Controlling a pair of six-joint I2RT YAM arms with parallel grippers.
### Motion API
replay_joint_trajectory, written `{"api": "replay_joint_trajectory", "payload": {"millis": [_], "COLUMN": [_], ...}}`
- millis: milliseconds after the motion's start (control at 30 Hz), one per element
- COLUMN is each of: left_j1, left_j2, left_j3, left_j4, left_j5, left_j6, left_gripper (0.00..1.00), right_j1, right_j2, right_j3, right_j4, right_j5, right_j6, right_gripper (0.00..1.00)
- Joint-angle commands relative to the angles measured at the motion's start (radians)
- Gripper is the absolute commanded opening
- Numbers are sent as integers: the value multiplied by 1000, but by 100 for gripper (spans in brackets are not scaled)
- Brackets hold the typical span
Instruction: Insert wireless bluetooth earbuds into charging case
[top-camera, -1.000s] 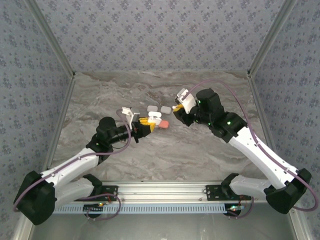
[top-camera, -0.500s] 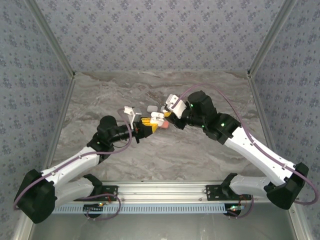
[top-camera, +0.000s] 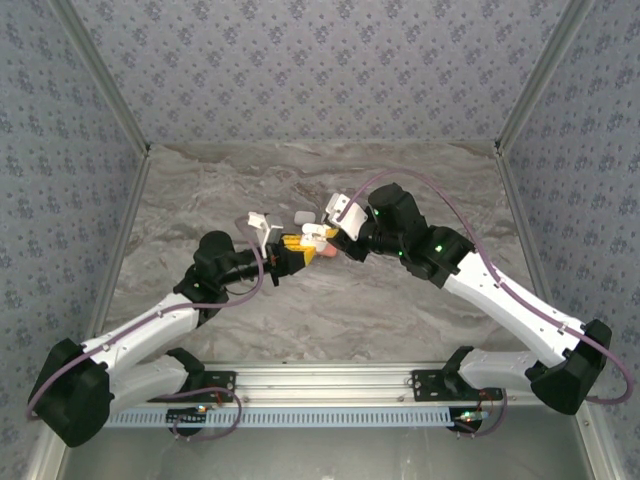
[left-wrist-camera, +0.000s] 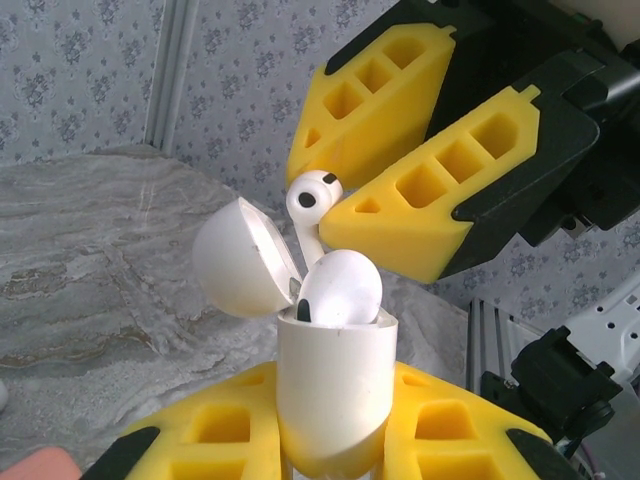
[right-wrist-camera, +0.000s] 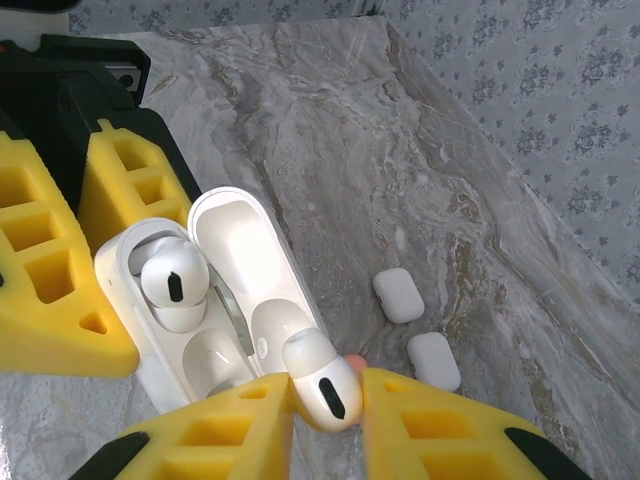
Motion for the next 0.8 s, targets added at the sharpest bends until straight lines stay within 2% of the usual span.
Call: {"api": "replay_joint_trajectory", "payload": {"millis": [0, 500, 767], "left_j1": [-8, -10, -10], "left_j2": [4, 13, 18], "left_j3": [39, 40, 42], "left_j4": [39, 44, 44], "left_j5": [12, 13, 13], "left_j6": [5, 6, 6], "left_gripper": [0, 0, 0], "right_j1": [9, 14, 14], "right_j2": [0, 4, 16], "right_j3": [17, 12, 17], "right_j4": [-25, -48, -63], "right_j5": [-2, -84, -76], "right_j6": [-17, -18, -22], "right_gripper": [26, 26, 26]}}
